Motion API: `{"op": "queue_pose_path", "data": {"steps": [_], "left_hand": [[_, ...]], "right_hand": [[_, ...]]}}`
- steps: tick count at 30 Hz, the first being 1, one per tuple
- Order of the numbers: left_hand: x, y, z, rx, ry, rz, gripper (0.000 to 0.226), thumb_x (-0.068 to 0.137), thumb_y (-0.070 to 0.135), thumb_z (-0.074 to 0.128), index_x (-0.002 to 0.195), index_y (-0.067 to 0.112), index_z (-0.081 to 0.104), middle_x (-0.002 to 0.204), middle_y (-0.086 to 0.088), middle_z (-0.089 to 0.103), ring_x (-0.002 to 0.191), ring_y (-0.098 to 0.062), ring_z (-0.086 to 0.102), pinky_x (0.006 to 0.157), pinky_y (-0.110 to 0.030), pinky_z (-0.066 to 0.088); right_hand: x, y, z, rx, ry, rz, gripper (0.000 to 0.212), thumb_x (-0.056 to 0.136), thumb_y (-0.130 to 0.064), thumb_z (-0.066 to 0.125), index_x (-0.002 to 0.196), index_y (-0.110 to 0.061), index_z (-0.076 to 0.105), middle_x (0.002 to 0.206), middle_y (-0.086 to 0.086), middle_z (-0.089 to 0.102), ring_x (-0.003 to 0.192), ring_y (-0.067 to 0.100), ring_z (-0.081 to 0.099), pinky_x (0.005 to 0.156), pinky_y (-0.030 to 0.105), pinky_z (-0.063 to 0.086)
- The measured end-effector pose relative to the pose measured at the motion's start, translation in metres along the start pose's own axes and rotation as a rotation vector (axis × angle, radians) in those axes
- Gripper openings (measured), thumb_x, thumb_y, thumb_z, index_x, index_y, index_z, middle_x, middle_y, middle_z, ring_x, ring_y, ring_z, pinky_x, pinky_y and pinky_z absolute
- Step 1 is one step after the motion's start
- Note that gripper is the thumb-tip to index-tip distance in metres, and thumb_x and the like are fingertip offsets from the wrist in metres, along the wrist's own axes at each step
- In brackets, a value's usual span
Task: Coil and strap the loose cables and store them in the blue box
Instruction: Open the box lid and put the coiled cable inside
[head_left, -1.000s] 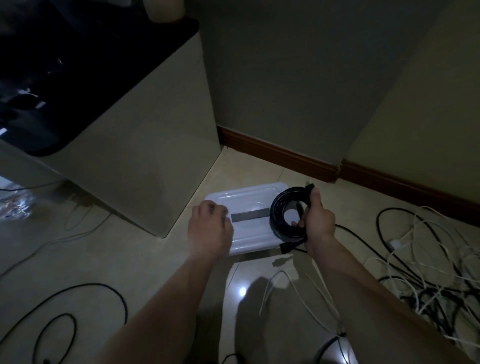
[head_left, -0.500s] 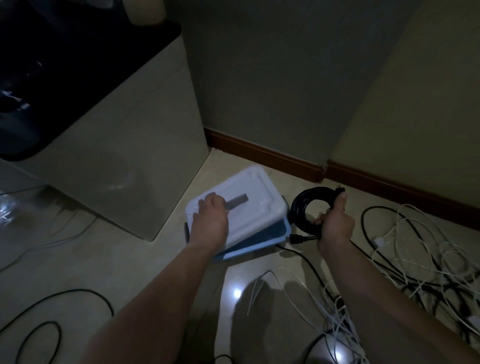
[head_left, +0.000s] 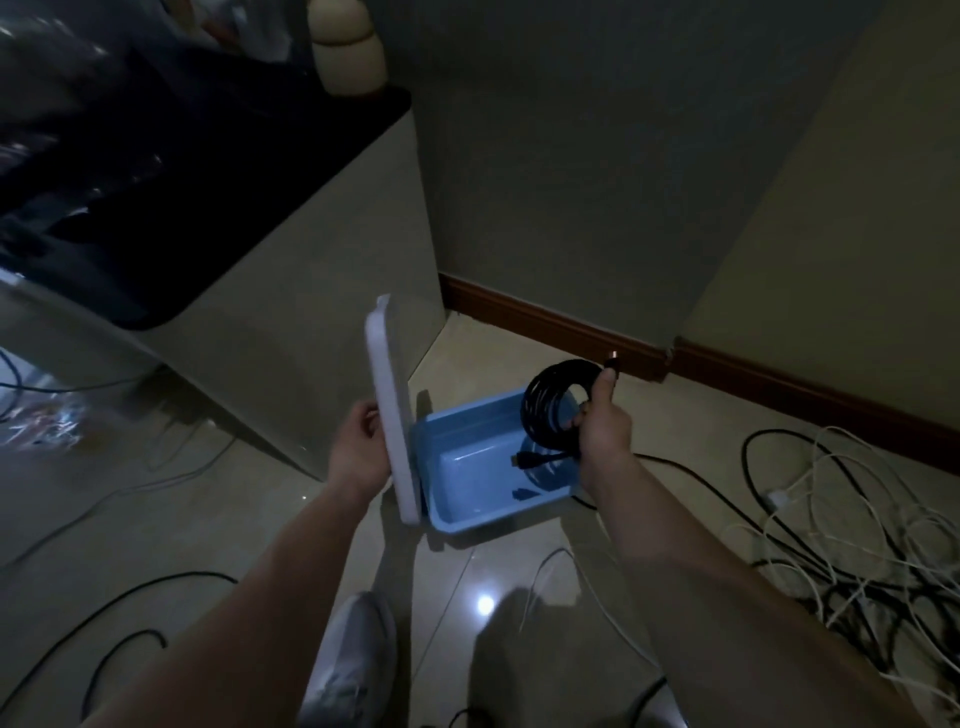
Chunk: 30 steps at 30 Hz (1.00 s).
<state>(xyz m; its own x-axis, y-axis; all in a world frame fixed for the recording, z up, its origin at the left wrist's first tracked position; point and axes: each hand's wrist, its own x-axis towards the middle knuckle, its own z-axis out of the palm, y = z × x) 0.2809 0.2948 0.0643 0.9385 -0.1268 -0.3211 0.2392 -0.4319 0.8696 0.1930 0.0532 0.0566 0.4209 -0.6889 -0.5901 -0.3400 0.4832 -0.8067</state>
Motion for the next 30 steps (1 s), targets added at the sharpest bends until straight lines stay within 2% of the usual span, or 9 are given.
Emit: {"op": "queue_pose_path", "data": {"steps": [2,4,6,9,12,17,21,27,30], "left_hand": [[0.000,-0.006,-0.007,-0.057,0.000,-0.033,0.020,0.096,0.012,0.062,0.110,0.026,0.057,0.097,-0.006,0.066,0.090,-0.024,0.068,0.066,-0.033,0.057],[0.001,-0.010,-0.013,-0.094,0.002,-0.058,0.021,0.095,0.012,0.064,0.112,0.024,0.060,0.099,-0.008,0.068,0.091,-0.027,0.069,0.070,-0.039,0.060],[0.003,-0.014,-0.017,-0.102,0.000,-0.051,0.018,0.093,0.014,0.065,0.103,0.029,0.061,0.100,-0.007,0.068,0.093,-0.028,0.069,0.081,-0.049,0.059],[0.006,-0.015,-0.018,-0.090,-0.012,-0.030,0.019,0.094,0.016,0.065,0.097,0.034,0.060,0.097,-0.004,0.069,0.092,-0.024,0.069,0.083,-0.050,0.059],[0.009,-0.016,-0.017,-0.092,-0.026,-0.025,0.021,0.095,0.018,0.063,0.100,0.037,0.059,0.099,-0.001,0.069,0.092,-0.021,0.069,0.082,-0.046,0.059],[0.016,-0.016,-0.016,-0.094,-0.035,-0.032,0.018,0.097,0.018,0.061,0.108,0.033,0.061,0.098,-0.002,0.070,0.092,-0.022,0.069,0.081,-0.044,0.059],[0.017,-0.019,-0.017,-0.107,-0.012,-0.042,0.014,0.096,0.020,0.063,0.105,0.031,0.063,0.092,0.000,0.072,0.087,-0.019,0.071,0.076,-0.039,0.059],[0.020,-0.021,-0.018,-0.088,-0.025,-0.034,0.020,0.097,0.020,0.061,0.116,0.026,0.061,0.096,0.002,0.070,0.089,-0.015,0.069,0.072,-0.032,0.056],[0.020,-0.019,-0.016,-0.090,-0.017,-0.035,0.020,0.098,0.020,0.059,0.116,0.028,0.060,0.097,0.003,0.069,0.090,-0.013,0.067,0.067,-0.027,0.052]], "right_hand": [[-0.001,0.013,0.013,-0.078,0.029,0.032,0.072,0.095,-0.072,0.035,0.101,-0.007,0.064,0.097,0.015,0.066,0.097,0.034,0.064,0.088,0.044,0.053],[-0.002,0.025,0.025,-0.218,0.078,0.056,0.082,0.096,-0.072,0.032,0.126,-0.001,0.060,0.110,0.019,0.067,0.093,0.033,0.062,0.079,0.039,0.050],[-0.001,0.037,0.035,-0.407,0.081,0.054,0.085,0.097,-0.070,0.027,0.121,0.003,0.062,0.102,0.019,0.067,0.079,0.029,0.057,0.067,0.035,0.045],[0.001,0.053,0.050,-0.589,0.000,0.064,0.085,0.099,-0.068,0.023,0.123,0.003,0.062,0.120,0.022,0.065,0.100,0.033,0.061,0.086,0.040,0.050],[-0.001,0.062,0.064,-0.879,-0.015,0.024,0.085,0.098,-0.071,0.016,0.126,-0.006,0.063,0.132,0.020,0.059,0.118,0.036,0.054,0.105,0.047,0.040],[0.003,0.069,0.075,-1.272,-0.108,-0.039,0.084,0.096,-0.070,0.006,0.129,-0.018,0.064,0.140,0.013,0.055,0.129,0.033,0.044,0.109,0.053,0.023],[0.010,0.072,0.066,-1.528,-0.191,-0.124,0.059,0.102,-0.056,0.019,0.137,-0.027,0.056,0.138,0.013,0.056,0.129,0.034,0.045,0.112,0.058,0.019],[0.025,0.065,0.061,-1.586,-0.403,-0.089,0.073,0.096,-0.072,0.024,0.142,-0.023,0.053,0.148,0.013,0.050,0.135,0.034,0.043,0.115,0.052,0.027],[0.028,0.059,0.060,-1.670,-0.457,-0.110,0.067,0.097,-0.065,0.029,0.144,-0.022,0.051,0.150,0.012,0.046,0.136,0.034,0.042,0.115,0.050,0.030]]}}
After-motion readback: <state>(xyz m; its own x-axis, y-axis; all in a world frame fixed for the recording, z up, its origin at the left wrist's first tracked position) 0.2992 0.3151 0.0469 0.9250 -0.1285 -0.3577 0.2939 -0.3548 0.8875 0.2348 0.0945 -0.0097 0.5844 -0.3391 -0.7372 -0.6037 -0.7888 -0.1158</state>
